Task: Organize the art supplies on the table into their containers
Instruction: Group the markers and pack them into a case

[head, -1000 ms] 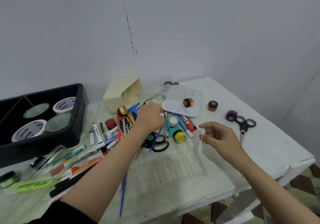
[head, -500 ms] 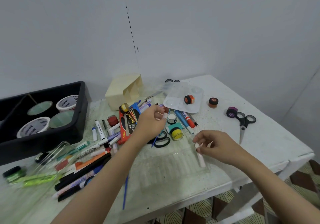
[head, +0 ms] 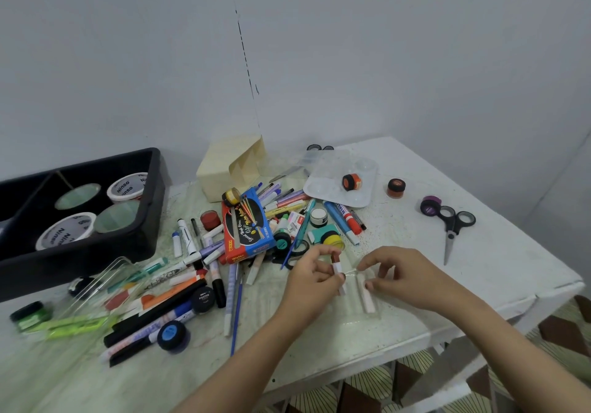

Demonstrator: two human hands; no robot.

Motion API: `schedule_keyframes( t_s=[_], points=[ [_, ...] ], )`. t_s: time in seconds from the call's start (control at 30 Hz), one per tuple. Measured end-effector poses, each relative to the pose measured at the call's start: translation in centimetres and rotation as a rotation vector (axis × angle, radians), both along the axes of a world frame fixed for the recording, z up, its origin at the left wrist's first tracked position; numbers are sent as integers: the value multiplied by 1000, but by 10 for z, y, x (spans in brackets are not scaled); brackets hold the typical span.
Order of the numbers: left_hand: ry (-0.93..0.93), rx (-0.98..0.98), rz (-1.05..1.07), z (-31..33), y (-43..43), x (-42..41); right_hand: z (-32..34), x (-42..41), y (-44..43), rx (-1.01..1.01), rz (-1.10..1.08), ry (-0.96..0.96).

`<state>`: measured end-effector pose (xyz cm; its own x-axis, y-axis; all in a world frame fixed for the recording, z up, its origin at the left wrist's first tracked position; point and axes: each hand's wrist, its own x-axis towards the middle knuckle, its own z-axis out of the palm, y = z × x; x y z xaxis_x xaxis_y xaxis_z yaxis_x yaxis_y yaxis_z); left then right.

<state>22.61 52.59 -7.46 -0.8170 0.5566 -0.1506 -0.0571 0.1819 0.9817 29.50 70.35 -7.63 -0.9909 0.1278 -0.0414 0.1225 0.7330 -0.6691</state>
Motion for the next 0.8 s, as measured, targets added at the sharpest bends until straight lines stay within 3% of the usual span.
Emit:
schedule_keyframes(
  t_s=[0.3,0.67,0.8],
  points=[
    [106,-25,63,-8,-2,-5,-6,12,-3,71,120,-11],
    [473,-346,-60,-9,-1,0,-8,13,-2,86,111,3],
    [587,-382,-92,-10,-3,0,-8,12,-3,85,111,2]
  ],
)
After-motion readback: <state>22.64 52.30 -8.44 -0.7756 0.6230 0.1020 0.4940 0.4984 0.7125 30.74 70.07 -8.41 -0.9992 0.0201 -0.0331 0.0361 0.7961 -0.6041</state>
